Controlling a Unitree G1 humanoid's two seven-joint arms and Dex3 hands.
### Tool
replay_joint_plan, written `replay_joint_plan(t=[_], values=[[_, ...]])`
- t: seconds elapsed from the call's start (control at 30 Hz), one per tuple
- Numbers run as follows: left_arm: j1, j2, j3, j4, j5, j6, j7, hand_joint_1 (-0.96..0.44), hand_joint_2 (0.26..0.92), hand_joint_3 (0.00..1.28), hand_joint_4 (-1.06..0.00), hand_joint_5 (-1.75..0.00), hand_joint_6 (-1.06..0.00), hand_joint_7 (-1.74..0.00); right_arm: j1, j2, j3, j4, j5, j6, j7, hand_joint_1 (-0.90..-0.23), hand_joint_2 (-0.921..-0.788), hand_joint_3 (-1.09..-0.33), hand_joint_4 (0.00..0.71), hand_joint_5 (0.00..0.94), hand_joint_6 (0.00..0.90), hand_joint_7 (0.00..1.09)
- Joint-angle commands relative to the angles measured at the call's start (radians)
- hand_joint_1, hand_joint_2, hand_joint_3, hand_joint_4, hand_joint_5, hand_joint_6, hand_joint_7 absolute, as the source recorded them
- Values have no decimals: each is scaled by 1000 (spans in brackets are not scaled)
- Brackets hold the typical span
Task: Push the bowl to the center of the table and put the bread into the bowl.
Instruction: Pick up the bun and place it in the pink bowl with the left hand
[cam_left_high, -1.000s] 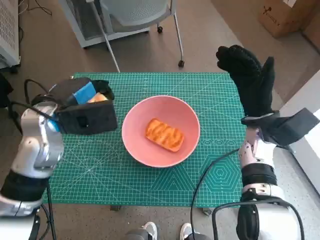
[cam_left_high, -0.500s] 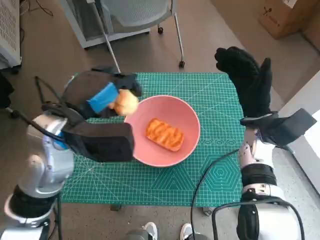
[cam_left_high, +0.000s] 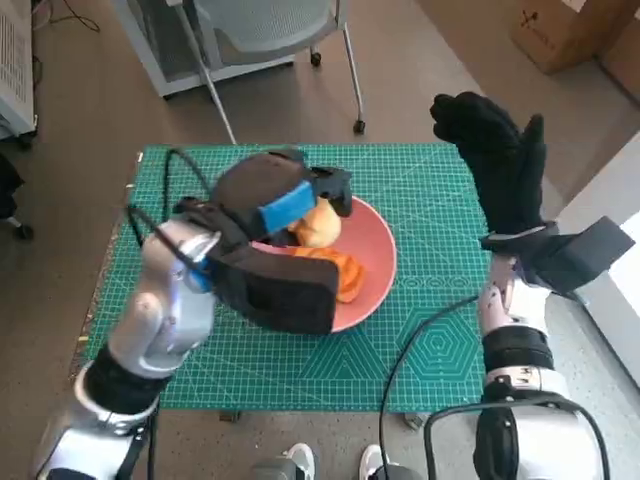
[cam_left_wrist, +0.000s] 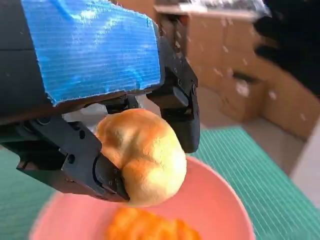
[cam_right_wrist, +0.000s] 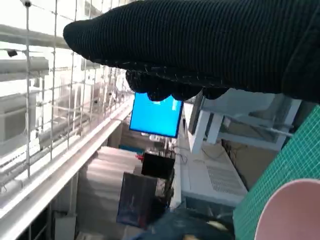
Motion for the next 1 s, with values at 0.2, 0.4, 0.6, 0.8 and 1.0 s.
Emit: replay_joint_plan(t=[0.2, 0.4, 0.6, 0.8, 1.0], values=[[-14, -25, 6, 116, -28, -62, 28, 2, 920, 53, -697, -1230, -669, -1049, 44, -9, -4, -17, 3, 10, 8, -657, -921, -703, 179, 1, 329, 0], [-1, -55, 45, 131, -106, -10, -14, 244, 882, 236, -568, -1349, -476, -508, 48, -9, -8, -33, 4, 4, 0, -649, -921, -708, 181, 1, 330, 1], [24, -73, 81, 103, -168, 76, -43, -17, 817, 72, -228, -210, -308, -58, 44, -5, -11, -41, 6, 7, -7, -648, -921, -707, 183, 2, 337, 4], [53, -71, 96, 83, -177, 98, -13, -189, 796, 27, -118, -23, -240, -7, 40, 1, -14, -50, 12, 7, -5, -646, -921, -708, 187, 3, 341, 5], [85, -47, 122, 83, -201, 16, 34, -290, 799, 15, -83, -3, -216, -1, 34, 12, -13, -55, 12, 3, -8, -648, -921, -706, 187, 2, 341, 5]])
